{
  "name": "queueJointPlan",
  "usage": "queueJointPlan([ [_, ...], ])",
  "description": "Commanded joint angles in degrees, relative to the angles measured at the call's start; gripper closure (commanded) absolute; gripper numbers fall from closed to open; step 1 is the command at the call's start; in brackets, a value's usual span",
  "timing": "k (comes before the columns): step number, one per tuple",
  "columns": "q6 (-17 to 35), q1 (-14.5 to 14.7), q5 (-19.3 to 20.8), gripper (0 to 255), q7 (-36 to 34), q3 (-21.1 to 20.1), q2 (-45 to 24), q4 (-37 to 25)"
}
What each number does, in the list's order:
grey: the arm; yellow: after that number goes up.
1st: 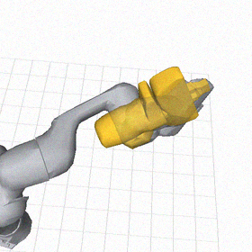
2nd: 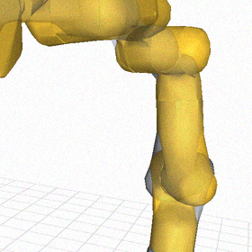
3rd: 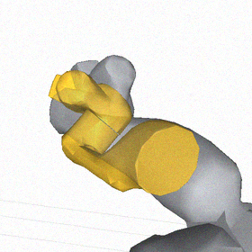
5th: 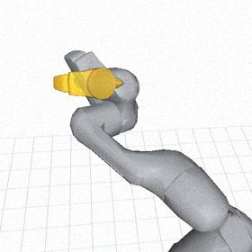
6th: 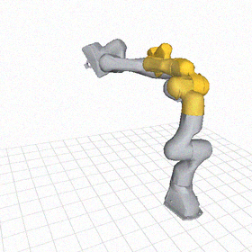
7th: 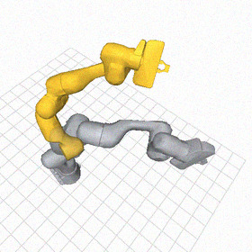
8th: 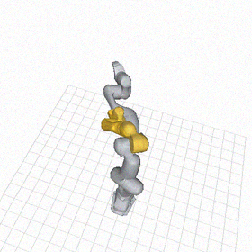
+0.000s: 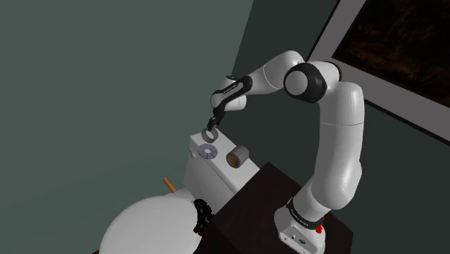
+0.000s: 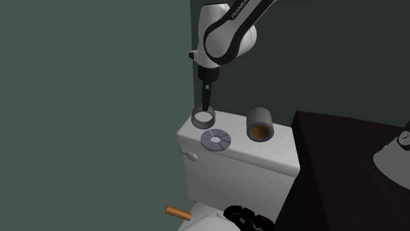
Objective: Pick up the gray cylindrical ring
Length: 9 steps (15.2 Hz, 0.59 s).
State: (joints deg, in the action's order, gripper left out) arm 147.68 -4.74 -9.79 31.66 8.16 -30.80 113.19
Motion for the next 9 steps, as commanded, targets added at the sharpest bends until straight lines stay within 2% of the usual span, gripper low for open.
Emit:
queueJointPlan([
  [1, 0.95, -0.25, -0.31, 0, 0.30, -0.25, -1.26, -0.33],
  [5, 2.28, -0.51, -0.69, 0, 0.59, -0.60, -2.89, -0.63],
  [6, 2.20, -0.51, -0.67, 255, 0.58, -0.59, -2.86, -0.68],
  [9, 2.16, -0.51, -0.66, 255, 0.57, -0.58, -2.90, -0.76],
])
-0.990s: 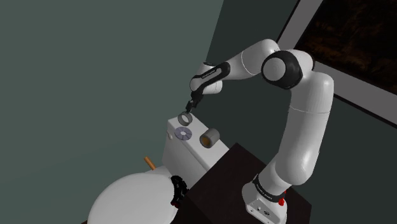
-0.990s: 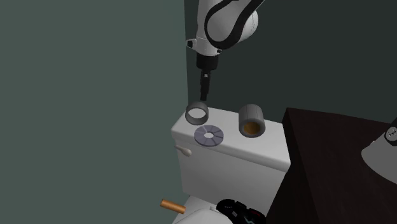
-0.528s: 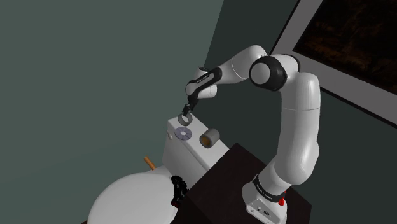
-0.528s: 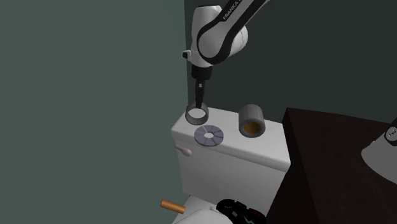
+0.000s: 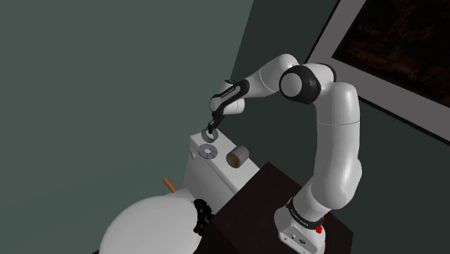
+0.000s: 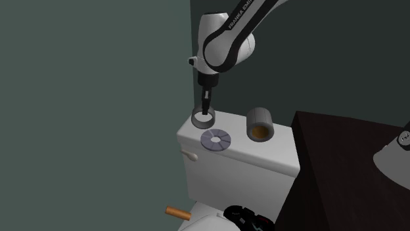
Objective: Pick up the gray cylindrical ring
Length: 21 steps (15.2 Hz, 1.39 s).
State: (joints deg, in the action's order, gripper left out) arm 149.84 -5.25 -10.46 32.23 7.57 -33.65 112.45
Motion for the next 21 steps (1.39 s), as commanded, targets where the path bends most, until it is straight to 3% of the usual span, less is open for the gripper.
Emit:
queueJointPlan([
  [1, 0.01, -0.01, 0.00, 255, 0.00, 0.00, -0.05, 0.00],
  [6, 0.12, -0.01, -0.02, 255, 0.02, -0.02, -0.05, 0.11],
  [21, -8.14, 1.33, 2.32, 255, -1.75, 1.82, 8.85, 0.71],
])
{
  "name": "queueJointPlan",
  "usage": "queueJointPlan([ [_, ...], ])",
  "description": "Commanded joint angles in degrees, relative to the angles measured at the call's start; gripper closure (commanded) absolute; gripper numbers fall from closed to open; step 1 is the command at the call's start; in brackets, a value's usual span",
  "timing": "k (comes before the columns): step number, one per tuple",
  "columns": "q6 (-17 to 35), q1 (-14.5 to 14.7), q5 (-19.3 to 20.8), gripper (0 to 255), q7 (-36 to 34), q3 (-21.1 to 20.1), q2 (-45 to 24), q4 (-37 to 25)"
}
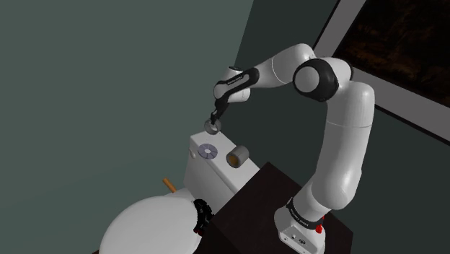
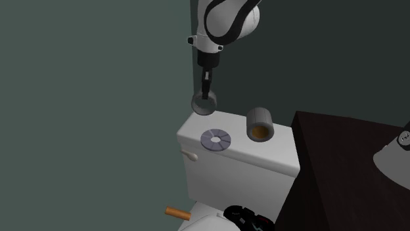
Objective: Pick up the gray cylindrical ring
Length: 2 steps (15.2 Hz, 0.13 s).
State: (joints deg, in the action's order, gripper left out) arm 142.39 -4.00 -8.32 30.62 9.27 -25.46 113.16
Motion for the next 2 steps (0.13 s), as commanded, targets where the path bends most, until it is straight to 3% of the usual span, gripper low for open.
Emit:
queueJointPlan([
  [1, -0.78, 0.09, 0.21, 255, -0.15, 0.14, 0.76, -0.01],
  [2, -0.78, 0.09, 0.21, 255, -0.15, 0.14, 0.75, -0.02],
])
